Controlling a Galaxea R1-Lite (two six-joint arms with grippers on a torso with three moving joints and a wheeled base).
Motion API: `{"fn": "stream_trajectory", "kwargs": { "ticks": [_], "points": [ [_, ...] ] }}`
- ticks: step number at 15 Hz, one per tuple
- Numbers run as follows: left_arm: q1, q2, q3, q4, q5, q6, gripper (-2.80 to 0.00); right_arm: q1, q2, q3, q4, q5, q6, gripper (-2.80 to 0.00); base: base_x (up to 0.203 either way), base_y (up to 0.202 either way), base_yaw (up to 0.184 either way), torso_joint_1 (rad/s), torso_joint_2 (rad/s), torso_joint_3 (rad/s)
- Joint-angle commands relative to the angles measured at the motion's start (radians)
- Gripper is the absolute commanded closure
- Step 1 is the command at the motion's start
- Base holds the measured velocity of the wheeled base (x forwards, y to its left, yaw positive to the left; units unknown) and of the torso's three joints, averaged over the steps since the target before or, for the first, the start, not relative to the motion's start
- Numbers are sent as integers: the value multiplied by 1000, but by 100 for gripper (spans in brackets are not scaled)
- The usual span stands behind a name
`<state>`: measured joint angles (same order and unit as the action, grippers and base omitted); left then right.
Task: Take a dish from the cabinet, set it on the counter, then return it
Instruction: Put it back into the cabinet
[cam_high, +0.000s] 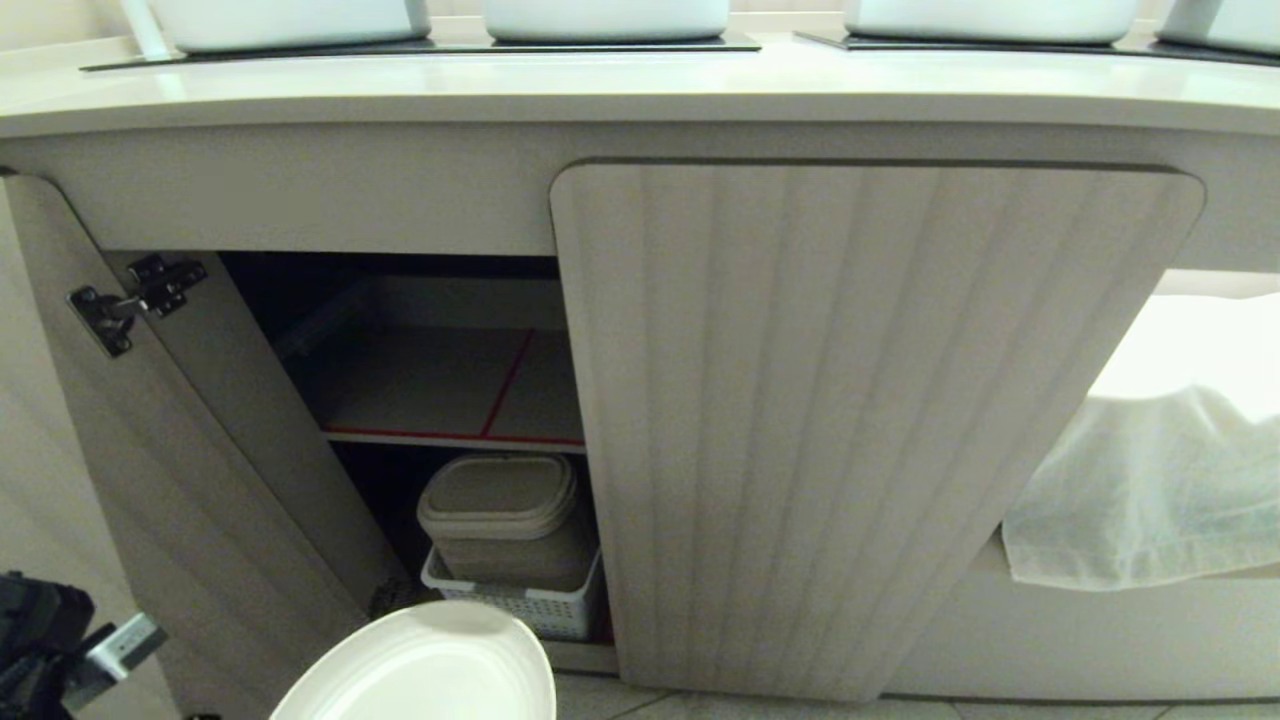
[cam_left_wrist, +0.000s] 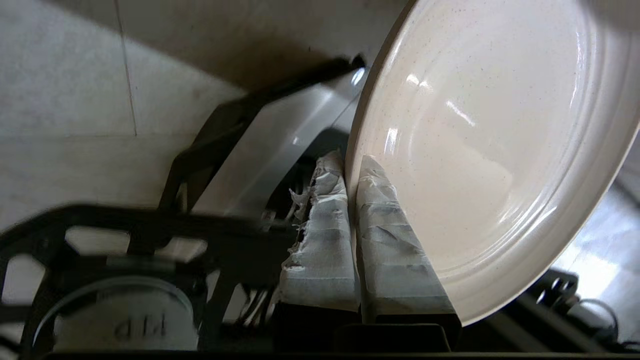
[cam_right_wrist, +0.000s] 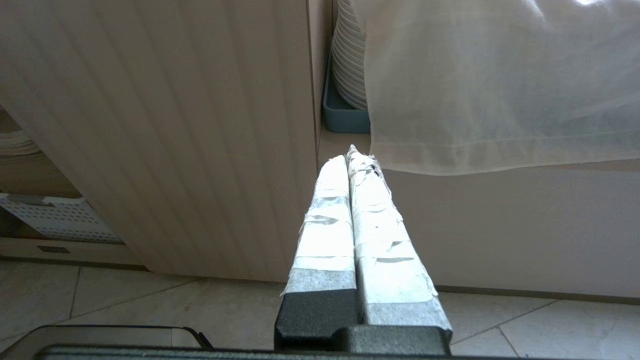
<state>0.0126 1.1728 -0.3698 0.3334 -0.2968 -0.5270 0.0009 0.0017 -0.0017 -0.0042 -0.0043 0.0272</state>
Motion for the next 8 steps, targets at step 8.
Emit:
{"fn": "stream_trajectory", "kwargs": {
  "ticks": [8],
  "points": [
    [16,199,-7,-254,32,-90,0,1,0,0,0,0,-1,0,0,0,0,0,0,0]
  ]
}}
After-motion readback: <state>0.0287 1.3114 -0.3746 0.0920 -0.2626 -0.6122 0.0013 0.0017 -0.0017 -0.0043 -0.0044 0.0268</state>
